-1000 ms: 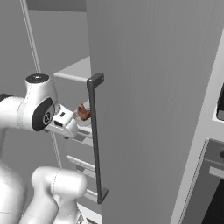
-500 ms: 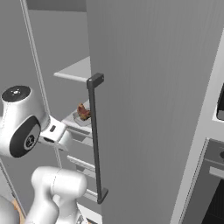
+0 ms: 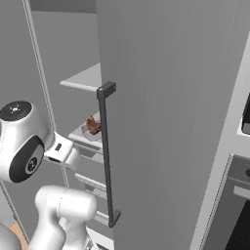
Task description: Take the meat container that has the steak and place it on the second highest rack of the freezer. Then take the vegetable container that has the avocado and lemon wedge and place it on the highest rack of the freezer.
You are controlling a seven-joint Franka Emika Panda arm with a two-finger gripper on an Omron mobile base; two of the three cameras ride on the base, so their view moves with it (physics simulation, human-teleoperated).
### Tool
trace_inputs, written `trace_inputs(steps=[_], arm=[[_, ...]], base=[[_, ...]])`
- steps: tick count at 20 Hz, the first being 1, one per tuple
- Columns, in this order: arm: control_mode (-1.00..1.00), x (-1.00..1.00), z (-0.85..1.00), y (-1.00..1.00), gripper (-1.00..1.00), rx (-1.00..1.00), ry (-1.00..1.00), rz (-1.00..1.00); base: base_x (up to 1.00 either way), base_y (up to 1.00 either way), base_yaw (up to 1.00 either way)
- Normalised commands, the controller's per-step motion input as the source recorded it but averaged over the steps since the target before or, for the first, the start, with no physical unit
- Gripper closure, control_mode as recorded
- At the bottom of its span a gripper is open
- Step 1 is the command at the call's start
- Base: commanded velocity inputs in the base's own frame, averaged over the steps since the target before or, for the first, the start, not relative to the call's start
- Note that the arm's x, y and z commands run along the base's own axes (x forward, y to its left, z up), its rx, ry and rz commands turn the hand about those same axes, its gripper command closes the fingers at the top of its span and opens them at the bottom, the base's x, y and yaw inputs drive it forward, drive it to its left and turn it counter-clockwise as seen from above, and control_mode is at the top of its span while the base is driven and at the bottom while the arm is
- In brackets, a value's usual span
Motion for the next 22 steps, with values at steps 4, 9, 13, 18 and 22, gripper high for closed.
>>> trace_inputs(steps=[4, 9, 13, 18, 22], arm=[[-1.0, 0.0, 0.0, 0.0, -1.0, 0.0, 0.0, 0.0], [1.0, 0.0, 0.0, 0.0, -1.0, 0.0, 0.0, 0.0], [1.0, 0.0, 0.0, 0.0, -1.0, 0.0, 0.0, 0.0], [1.0, 0.0, 0.0, 0.0, -1.0, 0.0, 0.0, 0.0], [1.0, 0.0, 0.0, 0.0, -1.0, 0.0, 0.0, 0.0]], base=[[0.0, 0.0, 0.0], [-0.38, 0.0, -0.02], [-1.0, -0.02, -0.13], [-0.98, -0.42, -0.35], [-0.55, -0.83, -0.57]])
